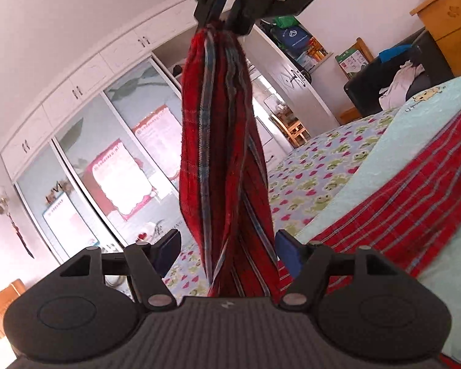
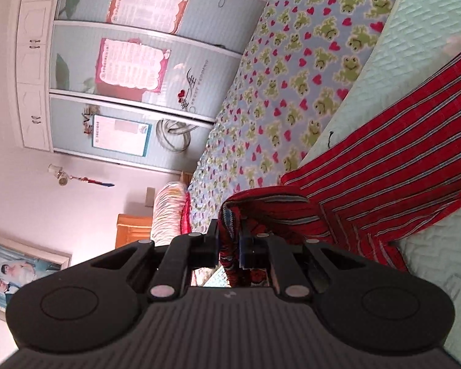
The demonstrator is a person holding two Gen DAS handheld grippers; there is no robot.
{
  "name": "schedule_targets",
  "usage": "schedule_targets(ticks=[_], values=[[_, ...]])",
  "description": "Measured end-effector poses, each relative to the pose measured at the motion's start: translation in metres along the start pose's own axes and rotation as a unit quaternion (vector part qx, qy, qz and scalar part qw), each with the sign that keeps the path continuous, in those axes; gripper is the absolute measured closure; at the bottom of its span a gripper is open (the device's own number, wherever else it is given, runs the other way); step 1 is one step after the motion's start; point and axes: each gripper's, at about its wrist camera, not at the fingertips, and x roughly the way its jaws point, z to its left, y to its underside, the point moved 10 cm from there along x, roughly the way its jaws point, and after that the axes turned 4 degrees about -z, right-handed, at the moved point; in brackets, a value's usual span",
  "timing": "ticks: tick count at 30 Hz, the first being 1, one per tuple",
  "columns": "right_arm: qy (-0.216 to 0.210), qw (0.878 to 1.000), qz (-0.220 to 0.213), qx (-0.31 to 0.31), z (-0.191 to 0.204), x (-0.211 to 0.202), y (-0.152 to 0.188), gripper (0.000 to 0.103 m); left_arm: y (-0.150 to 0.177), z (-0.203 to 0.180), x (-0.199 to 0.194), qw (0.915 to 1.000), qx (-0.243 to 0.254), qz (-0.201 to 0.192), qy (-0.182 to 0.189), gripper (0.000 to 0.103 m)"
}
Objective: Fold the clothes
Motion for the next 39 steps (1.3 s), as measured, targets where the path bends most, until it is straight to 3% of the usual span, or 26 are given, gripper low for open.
schedule_targets(ticks=[1,2,3,9,13,17,22,24,25,27,29,32,33,34,35,38,39], values=[[0.000,1.000,0.001,-0.001,0.000,0.000,-0.001,0.092,0.001,0.005,0.000,1.0000,0.000,0.007,0.003,0.063],[0.001,1.000,0.001,-0.004,0.000,0.000,-0.002,0.092,0.002,0.010,0.000,0.9997,-0.008,0.017,0.013,0.089],[0.001,1.000,-0.001,-0.007,0.000,0.000,-0.005,0.092,0.003,0.015,-0.001,0.9991,-0.020,0.027,0.025,0.097],[0.016,0.999,-0.030,-0.015,-0.014,0.002,-0.036,0.092,-0.023,0.028,-0.040,0.9882,-0.091,0.066,0.104,0.099],[0.027,0.999,-0.038,-0.020,-0.026,-0.005,-0.045,0.092,-0.029,0.003,-0.053,0.9806,-0.094,0.104,0.138,0.098],[0.045,0.998,-0.031,-0.041,-0.041,-0.013,-0.037,0.092,-0.023,-0.027,-0.058,0.9654,-0.133,0.132,0.182,0.093],[0.078,0.996,-0.039,-0.032,-0.080,-0.018,-0.036,0.092,-0.002,-0.058,-0.065,0.9218,-0.229,0.180,0.256,0.093],[0.087,0.995,-0.047,-0.021,-0.096,-0.020,-0.041,0.092,0.001,-0.068,-0.072,0.8948,-0.274,0.188,0.298,0.089],[0.090,0.995,-0.051,-0.014,-0.103,-0.020,-0.044,0.092,0.005,-0.067,-0.074,0.8946,-0.276,0.193,0.294,0.089],[0.099,0.993,-0.058,-0.005,-0.117,-0.022,-0.050,0.092,0.013,-0.055,-0.079,0.9031,-0.274,0.197,0.265,0.083],[0.104,0.993,-0.057,-0.003,-0.128,-0.022,-0.054,0.092,0.018,-0.025,-0.085,0.9032,-0.308,0.185,0.234,0.081],[0.108,0.992,-0.061,-0.003,-0.137,-0.022,-0.056,0.092,0.021,0.044,-0.075,0.9152,-0.347,0.148,0.143,0.056],[0.108,0.992,-0.063,-0.005,-0.138,-0.022,-0.054,0.092,0.026,0.066,-0.067,0.9159,-0.358,0.140,0.115,0.047],[0.107,0.992,-0.064,-0.007,-0.139,-0.022,-0.053,0.092,0.035,0.082,-0.054,0.9150,-0.364,0.144,0.096,0.044],[0.108,0.992,-0.063,-0.009,-0.140,-0.022,-0.052,0.092,0.049,0.092,-0.037,0.9100,-0.369,0.167,0.089,0.042],[0.112,0.992,-0.063,-0.011,-0.141,-0.018,-0.049,0.092,0.109,0.076,0.003,0.8742,-0.356,0.308,0.119,0.046],[0.113,0.992,-0.063,-0.012,-0.141,-0.017,-0.050,0.092,0.126,0.065,0.005,0.8662,-0.338,0.346,0.125,0.050]])
